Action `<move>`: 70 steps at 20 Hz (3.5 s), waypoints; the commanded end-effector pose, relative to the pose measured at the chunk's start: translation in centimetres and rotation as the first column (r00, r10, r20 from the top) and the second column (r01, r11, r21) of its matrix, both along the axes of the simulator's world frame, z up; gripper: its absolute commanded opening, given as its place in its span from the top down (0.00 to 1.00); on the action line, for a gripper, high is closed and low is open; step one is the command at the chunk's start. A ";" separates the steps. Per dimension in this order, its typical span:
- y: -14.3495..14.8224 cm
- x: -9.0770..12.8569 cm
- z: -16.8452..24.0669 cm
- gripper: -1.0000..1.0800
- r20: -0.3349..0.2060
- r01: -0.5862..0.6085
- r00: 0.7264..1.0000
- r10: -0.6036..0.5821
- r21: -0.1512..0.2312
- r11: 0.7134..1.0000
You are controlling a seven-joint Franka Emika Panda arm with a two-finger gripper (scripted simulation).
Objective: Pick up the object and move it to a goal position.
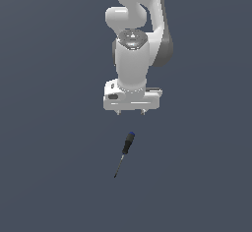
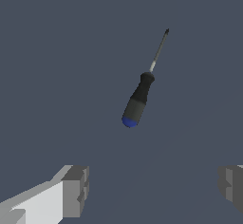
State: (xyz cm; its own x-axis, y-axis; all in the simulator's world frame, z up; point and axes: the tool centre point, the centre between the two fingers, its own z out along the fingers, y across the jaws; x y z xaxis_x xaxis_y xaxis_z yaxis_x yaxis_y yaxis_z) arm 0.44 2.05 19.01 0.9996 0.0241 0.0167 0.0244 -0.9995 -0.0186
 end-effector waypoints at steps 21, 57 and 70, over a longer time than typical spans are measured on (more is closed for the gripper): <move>2.2 0.7 -0.4 0.04 0.006 0.010 1.000 -0.010 0.008 1.000; -2.7 10.1 -12.8 0.04 -0.017 0.384 0.923 -0.384 -0.019 0.923; -2.7 10.1 -17.6 0.04 -0.016 0.387 0.922 -0.387 -0.019 0.922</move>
State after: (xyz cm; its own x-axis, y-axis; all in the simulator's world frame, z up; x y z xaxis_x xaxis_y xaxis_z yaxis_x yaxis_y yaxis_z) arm 10.42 -0.68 1.56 0.9311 -0.3648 -0.0021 -0.3648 -0.9311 0.0008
